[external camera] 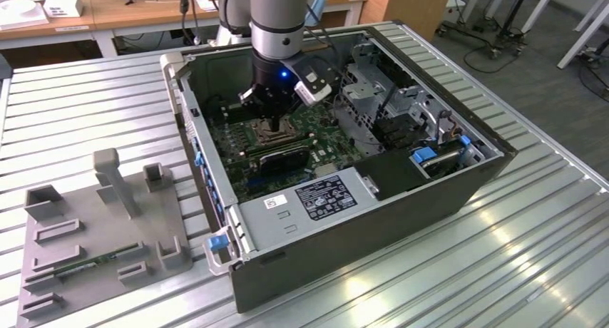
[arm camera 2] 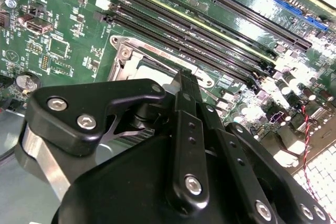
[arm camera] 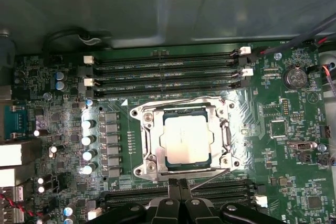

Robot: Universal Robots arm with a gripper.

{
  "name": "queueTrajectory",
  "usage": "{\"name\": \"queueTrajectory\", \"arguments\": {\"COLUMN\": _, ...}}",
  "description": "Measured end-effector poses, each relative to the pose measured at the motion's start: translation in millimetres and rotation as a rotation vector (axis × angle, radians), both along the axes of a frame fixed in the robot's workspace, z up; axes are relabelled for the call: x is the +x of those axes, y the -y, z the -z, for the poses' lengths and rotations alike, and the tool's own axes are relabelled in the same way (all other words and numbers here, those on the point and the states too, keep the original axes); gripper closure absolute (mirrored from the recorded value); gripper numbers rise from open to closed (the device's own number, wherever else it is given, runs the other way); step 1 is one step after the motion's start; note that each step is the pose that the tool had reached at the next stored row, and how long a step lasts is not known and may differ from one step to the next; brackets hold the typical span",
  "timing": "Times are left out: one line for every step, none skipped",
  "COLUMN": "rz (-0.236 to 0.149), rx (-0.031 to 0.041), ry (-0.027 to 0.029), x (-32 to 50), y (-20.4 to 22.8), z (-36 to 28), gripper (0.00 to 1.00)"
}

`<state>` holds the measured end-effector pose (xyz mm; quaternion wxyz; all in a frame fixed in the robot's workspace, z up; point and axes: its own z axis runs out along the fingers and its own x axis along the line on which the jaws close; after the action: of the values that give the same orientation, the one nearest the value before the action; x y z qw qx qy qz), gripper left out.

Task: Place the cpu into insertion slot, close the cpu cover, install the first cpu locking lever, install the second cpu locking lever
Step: 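Install the second cpu locking lever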

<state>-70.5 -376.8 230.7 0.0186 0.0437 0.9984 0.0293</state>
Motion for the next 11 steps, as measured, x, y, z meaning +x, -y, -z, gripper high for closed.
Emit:
{"name": "queueTrajectory", "arguments": {"rz": 0.000, "rx": 0.0000, "ry": 0.0009, "x": -1.0, "y": 0.0, "z": 0.3, "gripper": 0.89}}
{"name": "queueTrajectory", "arguments": {"rz": 0.000, "rx": 0.0000, "ry": 0.0016, "x": -2.1, "y": 0.0, "z": 0.6, "gripper": 0.89}}
{"name": "queueTrajectory", "arguments": {"rz": 0.000, "rx": -0.0001, "ry": 0.0022, "x": -2.9, "y": 0.0, "z": 0.9, "gripper": 0.89}}
{"name": "queueTrajectory", "arguments": {"rz": 0.000, "rx": -0.0001, "ry": 0.0027, "x": -3.7, "y": 0.0, "z": 1.3, "gripper": 0.89}}
{"name": "queueTrajectory", "arguments": {"rz": 0.000, "rx": -0.0001, "ry": 0.0034, "x": -4.8, "y": 0.1, "z": 1.8, "gripper": 0.89}}
{"name": "queueTrajectory", "arguments": {"rz": 0.000, "rx": -0.0001, "ry": 0.0037, "x": -5.9, "y": 0.1, "z": 2.3, "gripper": 0.89}}
{"name": "queueTrajectory", "arguments": {"rz": 0.000, "rx": -0.0001, "ry": 0.0041, "x": -7.0, "y": 0.0, "z": 3.0, "gripper": 0.89}}
{"name": "queueTrajectory", "arguments": {"rz": 0.000, "rx": -0.0002, "ry": 0.0042, "x": -8.1, "y": 0.1, "z": 3.5, "gripper": 0.89}}
{"name": "queueTrajectory", "arguments": {"rz": 0.000, "rx": -0.0001, "ry": 0.0044, "x": -9.1, "y": 0.1, "z": 4.1, "gripper": 0.89}}
{"name": "queueTrajectory", "arguments": {"rz": 0.000, "rx": -0.0001, "ry": 0.0044, "x": -10.0, "y": 0.1, "z": 4.5, "gripper": 0.89}}
{"name": "queueTrajectory", "arguments": {"rz": 0.000, "rx": -0.0001, "ry": 0.0044, "x": -10.9, "y": 0.1, "z": 5.0, "gripper": 0.89}}
